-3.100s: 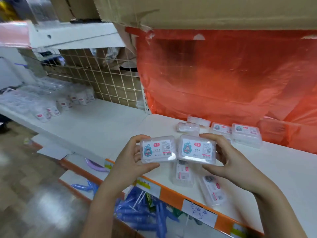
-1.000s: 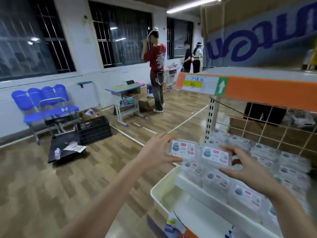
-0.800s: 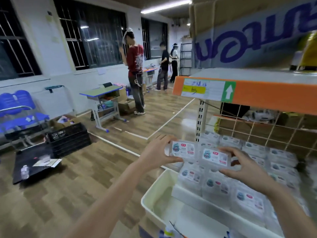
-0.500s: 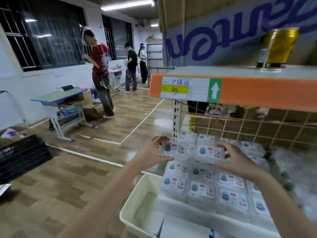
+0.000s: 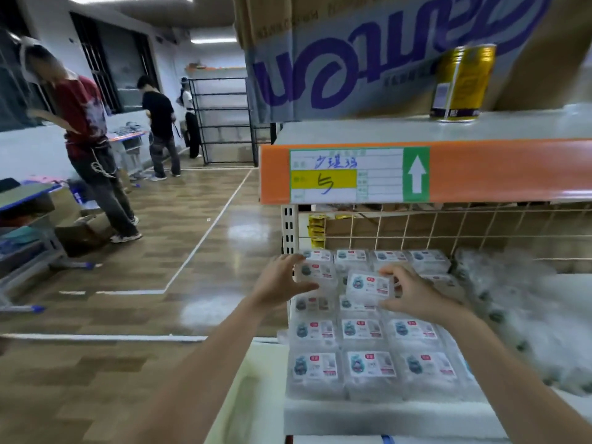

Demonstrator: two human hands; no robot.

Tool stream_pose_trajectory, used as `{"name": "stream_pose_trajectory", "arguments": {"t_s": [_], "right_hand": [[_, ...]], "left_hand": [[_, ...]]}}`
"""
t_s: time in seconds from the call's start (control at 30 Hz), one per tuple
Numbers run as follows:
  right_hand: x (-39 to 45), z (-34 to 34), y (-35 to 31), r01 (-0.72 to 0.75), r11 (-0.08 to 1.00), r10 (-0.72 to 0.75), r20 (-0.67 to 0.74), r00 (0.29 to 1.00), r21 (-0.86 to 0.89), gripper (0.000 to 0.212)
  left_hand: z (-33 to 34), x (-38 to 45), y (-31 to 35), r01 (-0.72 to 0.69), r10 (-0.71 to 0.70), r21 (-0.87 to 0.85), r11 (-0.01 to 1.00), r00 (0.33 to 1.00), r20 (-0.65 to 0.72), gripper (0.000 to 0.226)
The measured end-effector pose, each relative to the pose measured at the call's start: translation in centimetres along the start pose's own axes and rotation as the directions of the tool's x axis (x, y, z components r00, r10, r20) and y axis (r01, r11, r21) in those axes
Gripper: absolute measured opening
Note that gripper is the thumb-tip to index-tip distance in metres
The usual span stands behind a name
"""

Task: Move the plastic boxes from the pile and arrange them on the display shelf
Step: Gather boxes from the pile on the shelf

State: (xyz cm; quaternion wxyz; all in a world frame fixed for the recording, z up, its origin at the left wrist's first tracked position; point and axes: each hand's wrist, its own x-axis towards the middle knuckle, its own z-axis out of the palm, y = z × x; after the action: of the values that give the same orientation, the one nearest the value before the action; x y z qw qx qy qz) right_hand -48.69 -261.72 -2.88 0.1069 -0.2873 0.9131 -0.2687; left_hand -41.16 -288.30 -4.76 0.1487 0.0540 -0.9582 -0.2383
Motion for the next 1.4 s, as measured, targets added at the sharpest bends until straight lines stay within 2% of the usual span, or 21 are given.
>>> {"name": "stream_pose_trajectory", "arguments": {"t_s": [0.27, 0.67, 0.83, 1.07, 1.4], "right_hand": [[0.6, 0.4, -1.1, -0.067, 0.998, 0.067, -0.03, 0.997, 0.011, 0.067], [3.7, 0.6, -1.3, -0.167, 0.984, 0.167, -0.003, 0.986, 0.062, 0.072], [4.9, 0.7, -1.5, -0.152, 0.988, 0.152, -0.009, 0.988, -0.031, 0.07], [5.9, 0.9, -1.3, -0.118, 0.99, 0.119, 0.005, 0.993, -0.071, 0.071], [6.0, 0.7, -1.1, -0.06, 0.985, 0.071, 0.059, 0.996, -0.163, 0.068]], "left_hand": [[1.1, 1.9, -0.7, -0.006, 0.007, -0.011, 1.0, 0.997, 0.08, 0.072], [1.7, 1.8, -2.5, 0.034, -0.035, 0.011, 0.999, 0.994, 0.106, 0.088], [2.0, 1.6, -3.0, 0.027, -0.032, 0.042, 0.999, 0.993, 0.112, 0.083], [2.0, 1.7, -3.5, 0.003, -0.009, 0.055, 0.998, 0.995, 0.099, 0.071], [1.2, 1.6, -3.1, -0.007, -0.005, 0.123, 0.992, 0.995, 0.097, 0.069]]}}
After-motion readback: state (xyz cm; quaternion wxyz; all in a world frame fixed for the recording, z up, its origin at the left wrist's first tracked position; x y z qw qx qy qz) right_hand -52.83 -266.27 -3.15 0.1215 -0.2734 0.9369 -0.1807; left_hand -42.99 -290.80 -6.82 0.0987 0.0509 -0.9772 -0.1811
